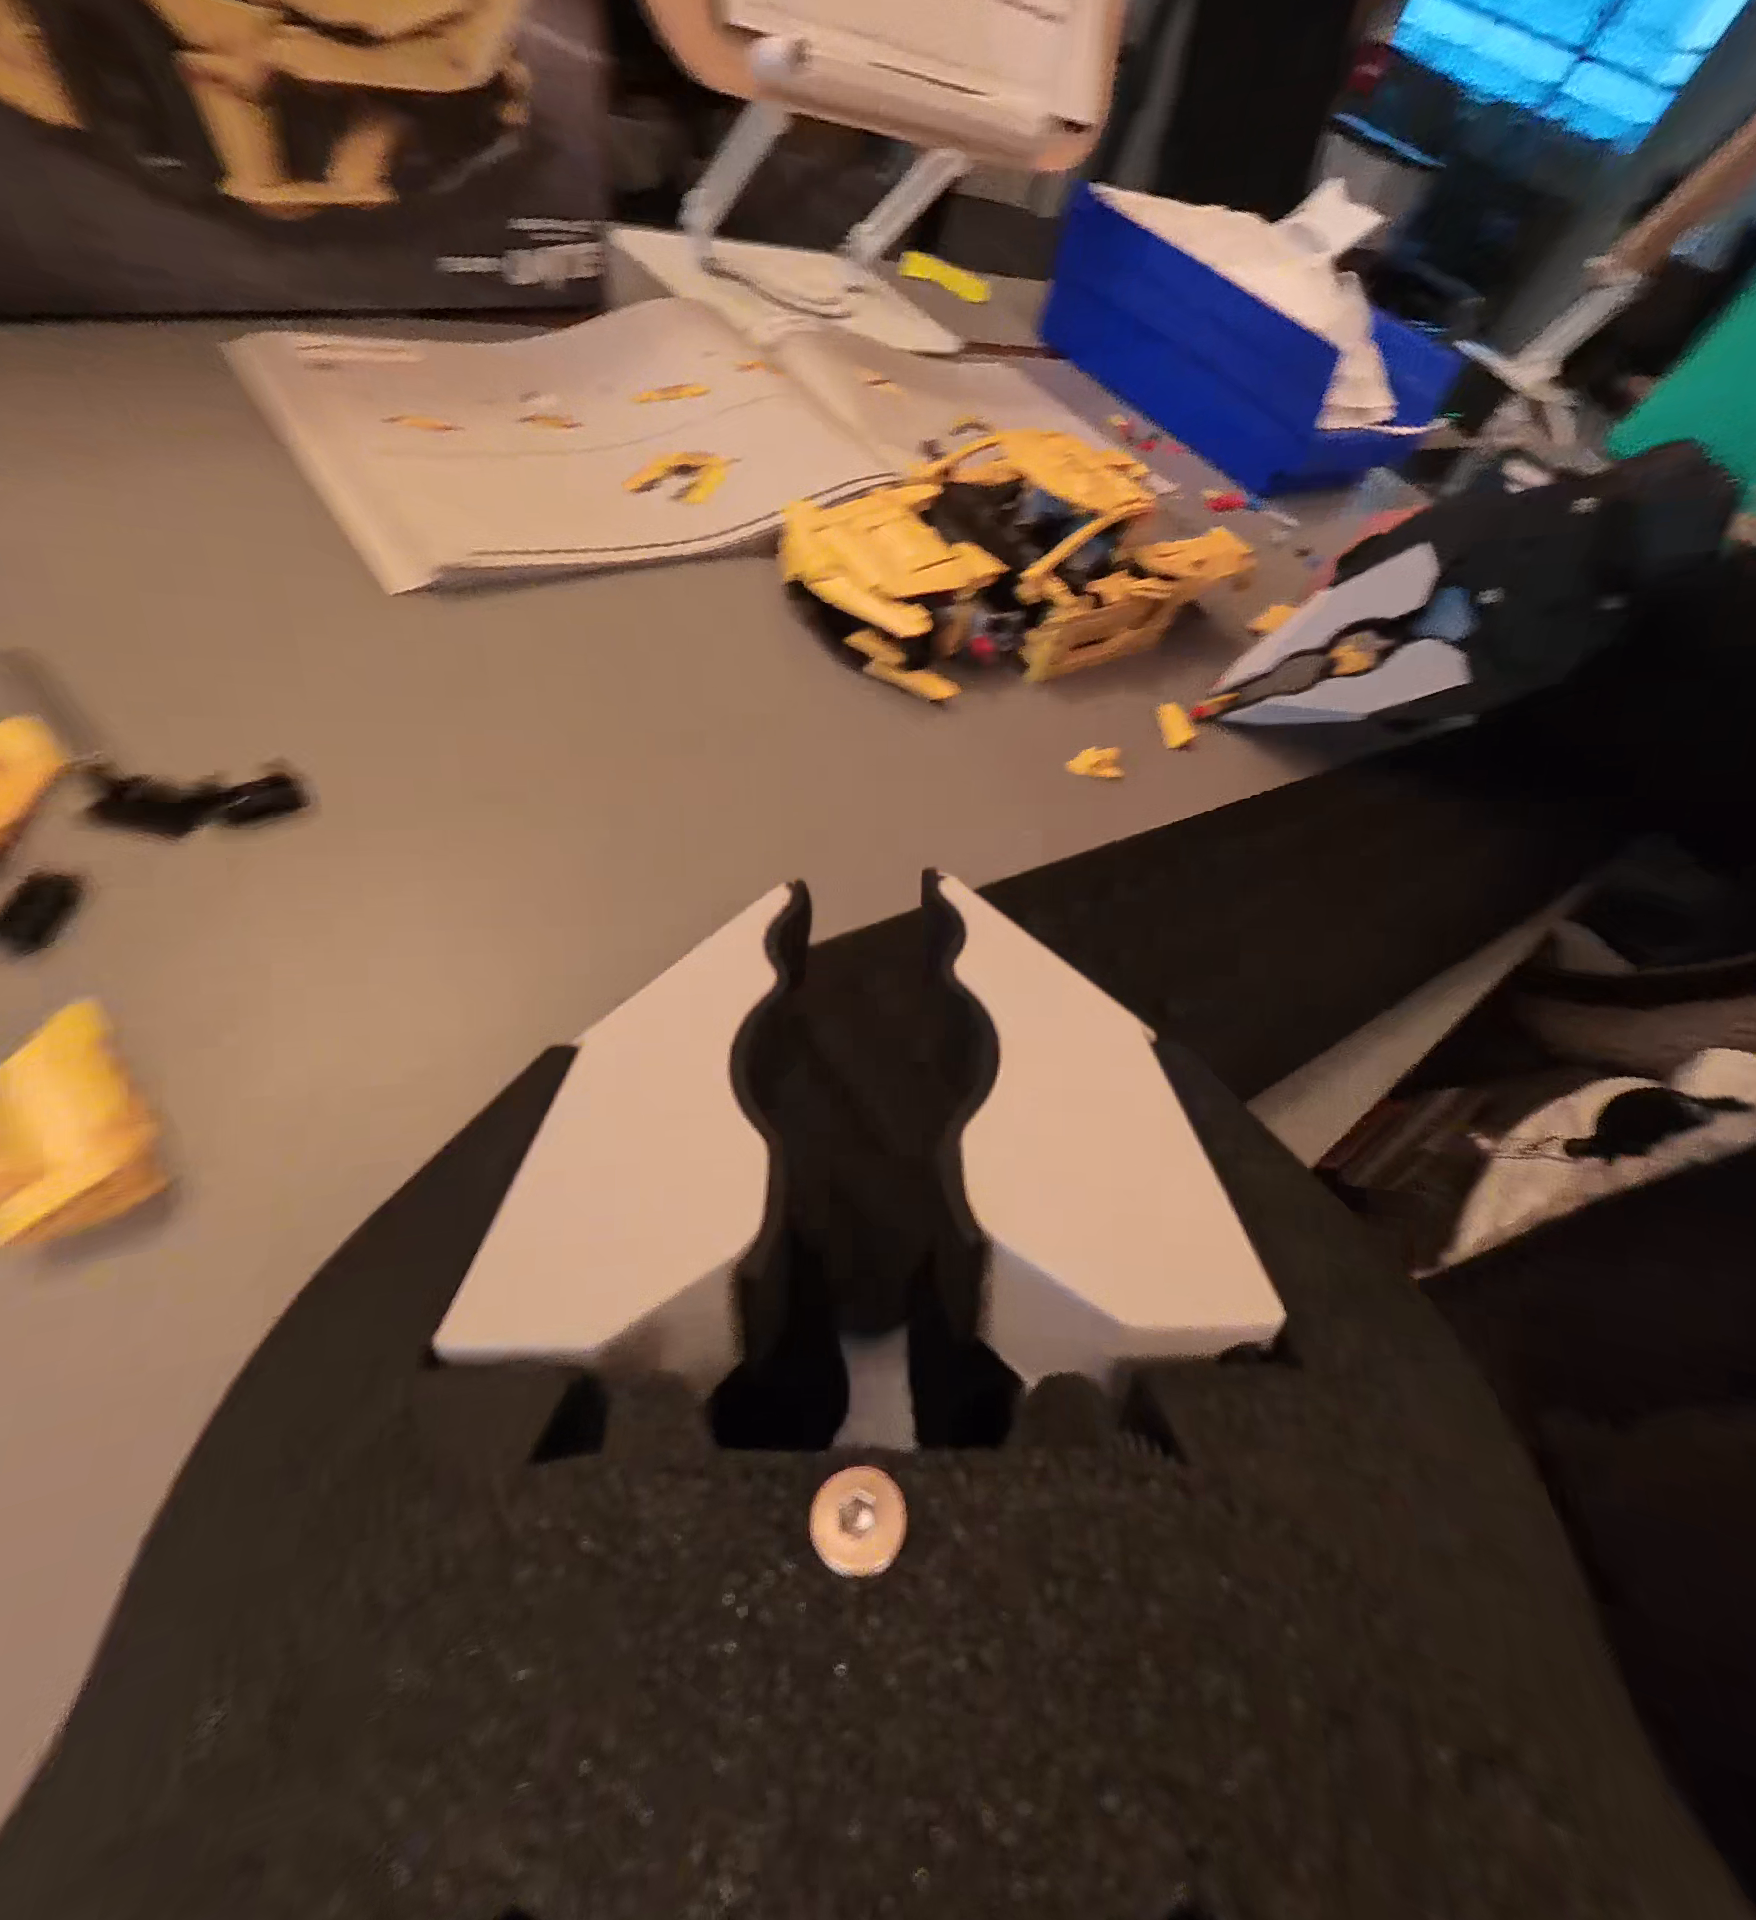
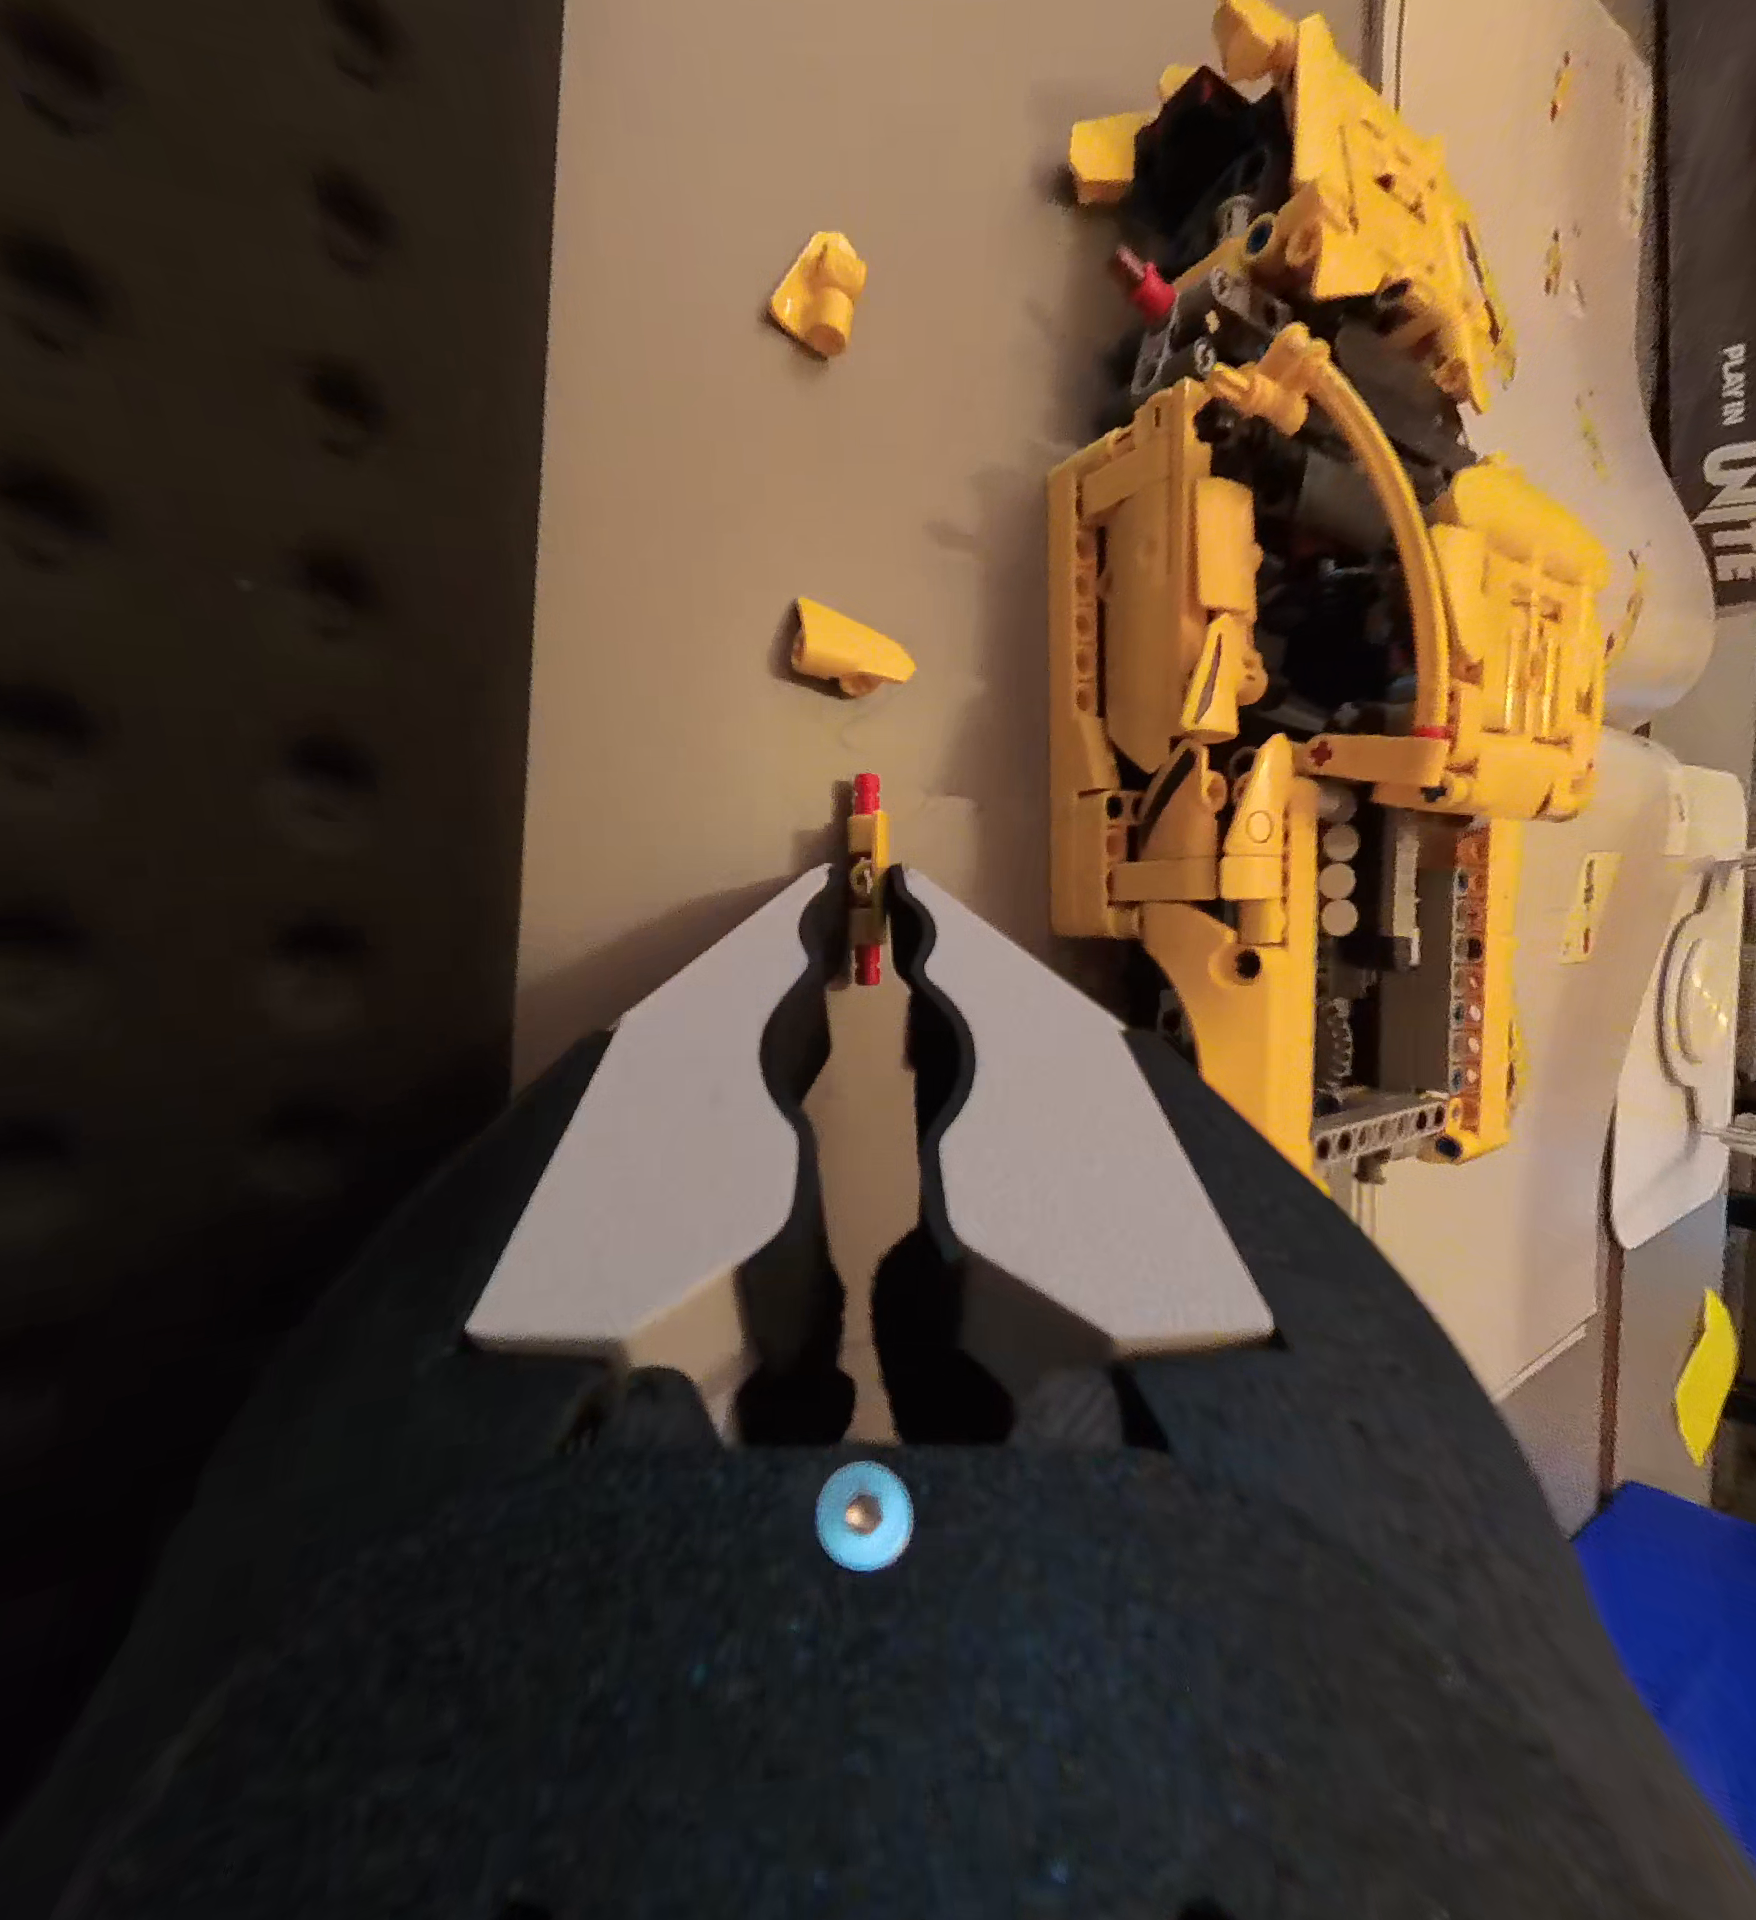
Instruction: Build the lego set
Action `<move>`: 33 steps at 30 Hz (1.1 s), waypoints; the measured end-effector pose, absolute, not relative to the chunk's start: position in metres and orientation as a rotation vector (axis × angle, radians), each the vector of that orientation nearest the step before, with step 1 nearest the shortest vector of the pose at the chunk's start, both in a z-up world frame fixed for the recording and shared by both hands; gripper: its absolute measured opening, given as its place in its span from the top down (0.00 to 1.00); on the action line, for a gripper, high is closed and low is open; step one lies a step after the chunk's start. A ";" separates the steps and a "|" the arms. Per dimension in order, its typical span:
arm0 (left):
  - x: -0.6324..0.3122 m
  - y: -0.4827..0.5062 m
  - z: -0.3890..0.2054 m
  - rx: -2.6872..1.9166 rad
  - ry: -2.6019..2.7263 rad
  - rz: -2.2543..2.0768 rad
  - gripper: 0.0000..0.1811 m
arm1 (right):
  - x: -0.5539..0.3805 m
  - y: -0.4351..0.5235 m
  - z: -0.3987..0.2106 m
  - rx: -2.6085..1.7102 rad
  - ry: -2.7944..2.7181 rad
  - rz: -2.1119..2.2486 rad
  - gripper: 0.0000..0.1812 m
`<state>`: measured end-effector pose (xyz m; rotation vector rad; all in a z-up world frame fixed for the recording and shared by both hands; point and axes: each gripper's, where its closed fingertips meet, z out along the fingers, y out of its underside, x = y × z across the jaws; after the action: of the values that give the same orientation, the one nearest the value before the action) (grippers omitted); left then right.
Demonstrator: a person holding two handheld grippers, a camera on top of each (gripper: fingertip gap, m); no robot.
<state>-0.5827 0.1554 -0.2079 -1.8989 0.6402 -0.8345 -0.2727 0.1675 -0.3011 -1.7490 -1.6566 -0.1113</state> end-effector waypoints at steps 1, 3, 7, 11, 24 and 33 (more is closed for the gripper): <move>-0.600 0.154 -0.210 -1.910 0.602 -0.786 0.89 | -0.272 0.167 -0.301 -1.760 -1.643 -0.099 0.96; -0.636 0.152 -0.212 -1.928 0.502 -0.702 0.88 | -0.271 0.167 -0.301 -1.793 -1.593 -0.082 0.95; -0.727 0.154 -0.229 -2.038 0.246 -0.459 0.82 | -0.274 0.161 -0.297 -1.862 -1.510 0.050 0.87; -0.792 0.160 -0.254 -2.105 0.135 -0.286 0.70 | -0.290 0.157 -0.277 -1.890 -1.328 0.309 0.82; -0.864 0.222 -0.305 -2.349 0.271 -0.098 0.32 | -0.301 0.161 -0.255 -1.833 -1.065 0.561 0.86; -0.863 0.219 -0.307 -2.363 0.166 -0.083 0.37 | -0.304 0.159 -0.257 -1.843 -1.078 0.607 0.88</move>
<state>-0.8631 0.2192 -0.3067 -2.3635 0.1660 -0.0827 -0.3041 0.1589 -0.2566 -1.8430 -1.0780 0.6066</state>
